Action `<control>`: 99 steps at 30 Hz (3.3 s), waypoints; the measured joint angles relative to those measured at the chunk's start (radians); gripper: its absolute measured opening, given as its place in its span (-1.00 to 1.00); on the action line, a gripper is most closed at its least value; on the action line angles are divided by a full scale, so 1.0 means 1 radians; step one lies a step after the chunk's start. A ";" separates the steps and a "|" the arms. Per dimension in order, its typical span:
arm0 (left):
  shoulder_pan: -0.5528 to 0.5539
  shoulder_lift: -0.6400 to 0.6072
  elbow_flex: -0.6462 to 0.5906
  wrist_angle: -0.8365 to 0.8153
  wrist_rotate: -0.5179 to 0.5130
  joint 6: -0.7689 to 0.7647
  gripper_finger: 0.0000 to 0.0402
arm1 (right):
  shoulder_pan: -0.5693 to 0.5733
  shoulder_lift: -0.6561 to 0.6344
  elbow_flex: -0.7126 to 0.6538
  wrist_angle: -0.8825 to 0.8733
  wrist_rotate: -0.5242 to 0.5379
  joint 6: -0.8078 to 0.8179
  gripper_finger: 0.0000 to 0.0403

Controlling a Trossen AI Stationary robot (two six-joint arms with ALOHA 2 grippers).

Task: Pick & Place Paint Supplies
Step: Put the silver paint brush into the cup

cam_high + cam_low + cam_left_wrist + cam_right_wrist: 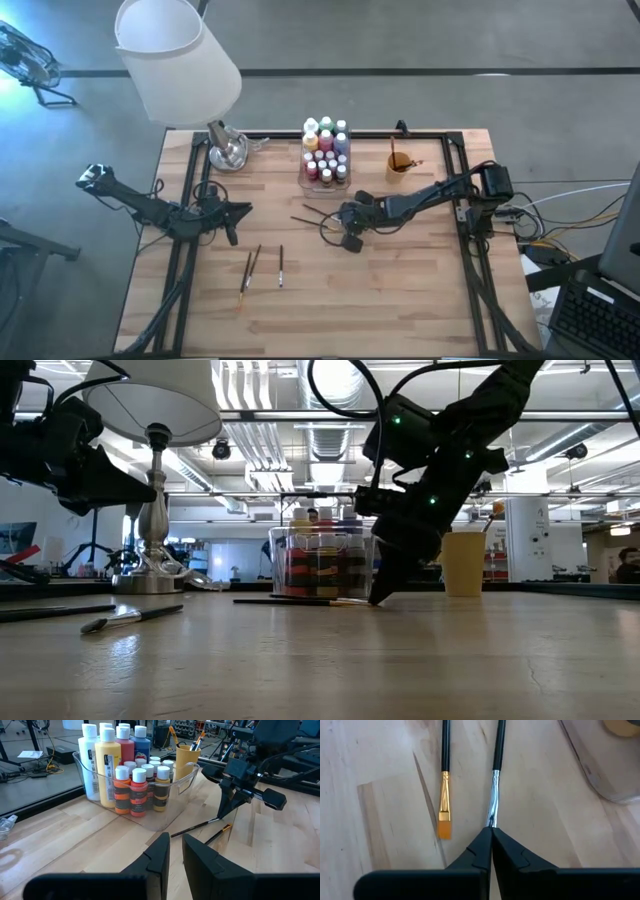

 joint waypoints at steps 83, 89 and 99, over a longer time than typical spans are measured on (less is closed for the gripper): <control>0.000 0.000 0.000 0.000 0.000 0.000 -0.72 | -0.249 -0.239 -0.187 0.098 -0.215 -0.434 0.00; 0.000 0.000 0.000 0.000 0.000 0.000 -0.72 | -0.260 -0.159 -0.195 0.110 -0.230 -0.430 -0.04; 0.000 0.000 0.000 0.000 0.000 0.000 -0.71 | -0.259 -0.099 -0.190 0.168 -0.241 -0.417 -0.09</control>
